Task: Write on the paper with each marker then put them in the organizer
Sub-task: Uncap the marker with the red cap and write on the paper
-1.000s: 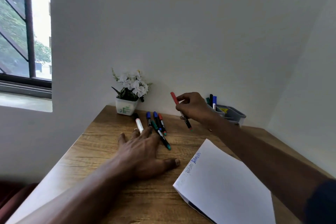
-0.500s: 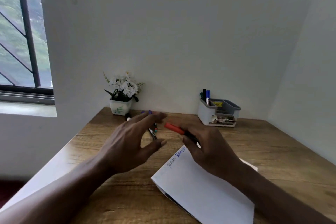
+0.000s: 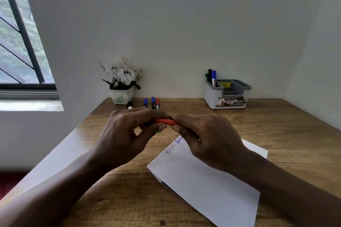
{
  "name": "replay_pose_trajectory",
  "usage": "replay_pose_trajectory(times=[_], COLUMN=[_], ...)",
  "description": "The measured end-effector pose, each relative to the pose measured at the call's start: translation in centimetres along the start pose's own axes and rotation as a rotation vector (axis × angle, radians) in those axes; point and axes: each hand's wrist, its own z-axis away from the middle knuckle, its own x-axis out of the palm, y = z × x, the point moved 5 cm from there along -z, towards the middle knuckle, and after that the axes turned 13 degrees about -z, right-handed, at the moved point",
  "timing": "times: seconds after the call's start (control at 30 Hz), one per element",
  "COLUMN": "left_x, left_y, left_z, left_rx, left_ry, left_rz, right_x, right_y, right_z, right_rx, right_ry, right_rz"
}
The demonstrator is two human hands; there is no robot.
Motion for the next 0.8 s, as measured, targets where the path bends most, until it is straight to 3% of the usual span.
replay_pose_trajectory(times=[0.2,0.4,0.53,0.8], left_x=[0.5,1.9,2.6,3.3], left_y=[-2.2,-4.7,-5.3,-5.3], left_z=[0.5,1.5,1.4,0.5], left_rx=[-0.151,-0.303,-0.412,-0.448], left_ry=[-0.024,-0.335,-0.394,-0.470], left_rz=[-0.033,-0.136,-0.191,-0.360], right_x=[-0.5,-0.7,0.0,1.0], right_y=[1.8,3.9,4.2,5.3], right_z=[0.2,0.6,0.8,0.7], right_rx=[0.197,0.360,0.525,0.737], right_ry=[0.050,0.041,0.086,0.166], right_rz=[-0.090,-0.332,-0.742,-1.437])
